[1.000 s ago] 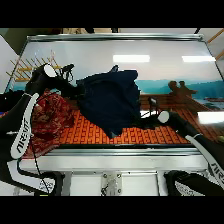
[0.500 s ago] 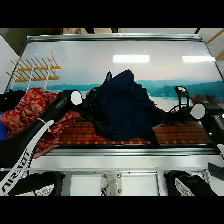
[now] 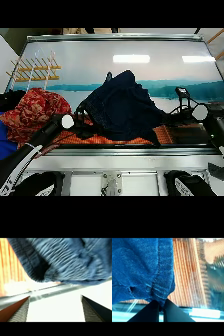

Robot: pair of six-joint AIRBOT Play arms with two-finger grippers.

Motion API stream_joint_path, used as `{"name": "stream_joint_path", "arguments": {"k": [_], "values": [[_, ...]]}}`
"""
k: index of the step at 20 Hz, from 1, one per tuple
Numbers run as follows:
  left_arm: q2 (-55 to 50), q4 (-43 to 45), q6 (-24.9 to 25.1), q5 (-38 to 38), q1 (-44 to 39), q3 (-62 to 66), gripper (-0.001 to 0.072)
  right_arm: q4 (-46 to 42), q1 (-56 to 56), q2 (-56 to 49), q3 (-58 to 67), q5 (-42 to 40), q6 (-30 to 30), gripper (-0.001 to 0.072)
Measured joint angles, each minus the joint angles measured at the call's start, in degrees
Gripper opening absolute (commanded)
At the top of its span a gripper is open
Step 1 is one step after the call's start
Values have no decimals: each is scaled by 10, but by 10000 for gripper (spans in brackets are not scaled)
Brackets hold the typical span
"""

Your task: Fold the clothes and pants, and hang the long-sleeved shirts on hangers.

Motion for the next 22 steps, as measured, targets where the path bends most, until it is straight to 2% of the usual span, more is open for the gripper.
{"name": "stream_joint_path", "arguments": {"k": [4, 13, 14, 15, 17, 18, 19, 20, 22], "values": [[-19, -41, -14, 54, 10, -34, 698, 7, 0, 0, 0, 2, 0, 23], [-140, -65, -13, 75, -31, 49, 697, 11, 0, 1, 0, 7, 0, 23], [-148, -62, -13, 74, -33, 58, 680, 11, 0, 1, 0, 10, 0, 23], [-154, -58, -13, 71, -34, 66, 604, 11, 0, 1, 0, 10, 0, 23], [-162, -50, -18, 70, -36, 75, 601, 11, 0, 1, 0, 13, 0, 23], [-165, -47, -22, 72, -36, 78, 575, 12, 0, 1, 0, 13, 0, 23], [-166, -46, -25, 76, -37, 80, 204, 14, 0, 1, 0, 13, 0, 23], [-168, -45, -28, 82, -37, 82, 24, 15, 0, 1, 0, 14, 0, 23], [-168, -43, -33, 92, -33, 84, 26, 18, 0, 1, 0, 14, 0, 23]]}}
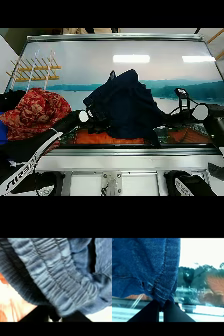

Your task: Fold the clothes and pants, and hang the long-sleeved shirts on hangers.

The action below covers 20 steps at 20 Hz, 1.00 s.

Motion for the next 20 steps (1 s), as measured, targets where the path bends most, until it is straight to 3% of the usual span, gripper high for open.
{"name": "stream_joint_path", "arguments": {"k": [5, 13, 16, 20], "values": [[71, 2, 18, 0, 40, 65, 26, -7, -1, 22, 50, 2, -16, 22], [376, 2, 68, 13, 78, 320, 25, -19, -1, 87, 464, 0, -29, 22], [438, 0, 73, 19, 53, 357, 26, -18, -1, 97, 591, -11, -28, 22], [453, 2, 67, 22, 18, 331, 26, -8, -1, 93, 661, -21, 2, 22]]}}
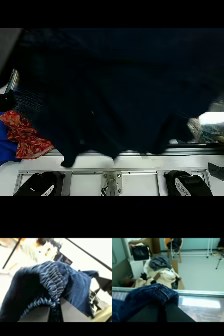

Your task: Fold the clothes and pants, and hang the long-sleeved shirts on hangers.

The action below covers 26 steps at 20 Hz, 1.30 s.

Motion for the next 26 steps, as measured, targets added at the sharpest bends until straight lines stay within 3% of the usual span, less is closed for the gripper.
{"name": "stream_joint_path", "arguments": {"k": [4, 9, 15, 21, 26], "values": [[-56, 4, -15, 5, -11, -72, 26, 22, 0, -69, 18, 41, 30, 22], [-197, 4, -23, 40, -12, -160, 26, 26, 0, -269, 23, 104, 26, 22], [-388, 0, -18, 121, 77, -162, 26, 13, 0, -472, 24, 75, -15, 22], [-500, -5, 22, 58, 165, -60, 26, 0, 2, -469, 13, 62, -39, 21], [-510, -9, 80, -17, 193, -57, 26, -34, 18, -329, -151, 81, -45, 21]]}}
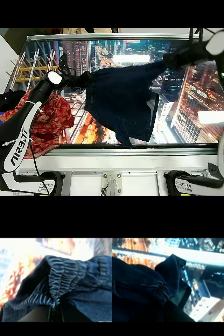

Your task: Fold the clothes and pants, and hang the long-sleeved shirts on hangers.

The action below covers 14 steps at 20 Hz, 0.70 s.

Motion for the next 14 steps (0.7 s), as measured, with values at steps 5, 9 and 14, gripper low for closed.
{"name": "stream_joint_path", "arguments": {"k": [5, 9, 14], "values": [[37, 7, 36, -14, -7, -89, 26, -16, 35, 207, -317, -27, 51, 22], [66, 7, 46, -19, -8, -156, 26, 0, 68, 345, -532, -38, 110, 22], [81, 7, 57, -33, -9, -197, 26, 29, 99, 419, -683, -43, 152, 22]]}}
